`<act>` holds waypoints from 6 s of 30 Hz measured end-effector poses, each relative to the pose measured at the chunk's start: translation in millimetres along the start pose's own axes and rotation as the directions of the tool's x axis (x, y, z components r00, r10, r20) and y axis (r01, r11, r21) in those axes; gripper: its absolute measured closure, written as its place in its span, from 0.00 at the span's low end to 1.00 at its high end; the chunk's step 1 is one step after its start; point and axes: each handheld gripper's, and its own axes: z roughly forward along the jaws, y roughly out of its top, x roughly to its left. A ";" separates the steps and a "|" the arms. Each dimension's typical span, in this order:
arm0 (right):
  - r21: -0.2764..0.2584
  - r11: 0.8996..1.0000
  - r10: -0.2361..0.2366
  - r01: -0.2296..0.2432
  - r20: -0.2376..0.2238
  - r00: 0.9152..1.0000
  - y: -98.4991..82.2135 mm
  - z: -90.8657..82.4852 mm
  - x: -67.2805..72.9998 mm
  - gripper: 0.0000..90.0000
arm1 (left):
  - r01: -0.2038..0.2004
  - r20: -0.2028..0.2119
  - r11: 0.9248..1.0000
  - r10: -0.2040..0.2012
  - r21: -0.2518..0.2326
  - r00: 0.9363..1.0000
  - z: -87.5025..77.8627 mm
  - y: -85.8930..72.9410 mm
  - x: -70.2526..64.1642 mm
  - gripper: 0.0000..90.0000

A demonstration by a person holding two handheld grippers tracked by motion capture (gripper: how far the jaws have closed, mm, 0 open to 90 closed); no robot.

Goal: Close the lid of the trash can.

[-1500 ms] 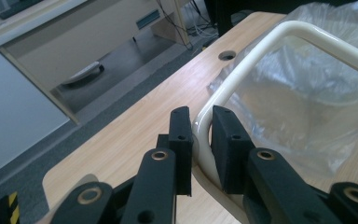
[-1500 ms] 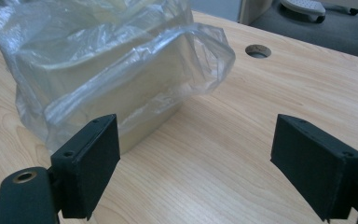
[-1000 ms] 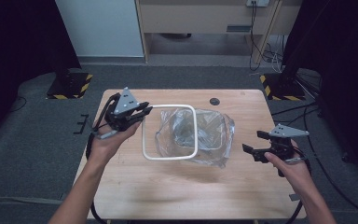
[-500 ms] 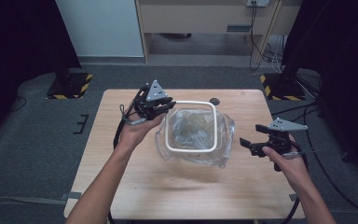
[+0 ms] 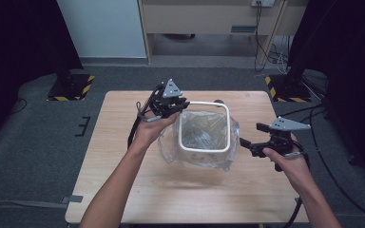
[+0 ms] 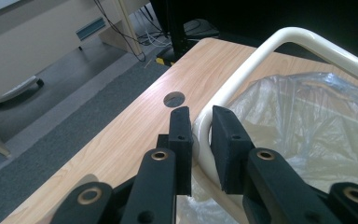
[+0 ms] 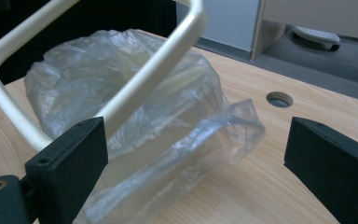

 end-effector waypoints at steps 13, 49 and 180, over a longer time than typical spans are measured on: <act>0.031 0.999 -0.015 0.016 -0.035 0.999 6.2 28.4 13.0 0.07 | 0.008 0.018 0.998 -0.009 0.057 1.000 19.0 -7.4 7.1 0.87; 0.101 0.995 -0.002 0.005 -0.026 1.000 -6.2 48.2 13.0 0.08 | 0.066 0.049 0.992 -0.072 0.108 0.996 58.6 -41.8 14.4 0.87; 0.256 0.966 -0.071 0.029 0.154 0.986 3.8 44.5 -8.1 0.38 | 0.225 -0.192 0.968 -0.201 0.110 0.961 -16.3 -97.8 -11.3 0.16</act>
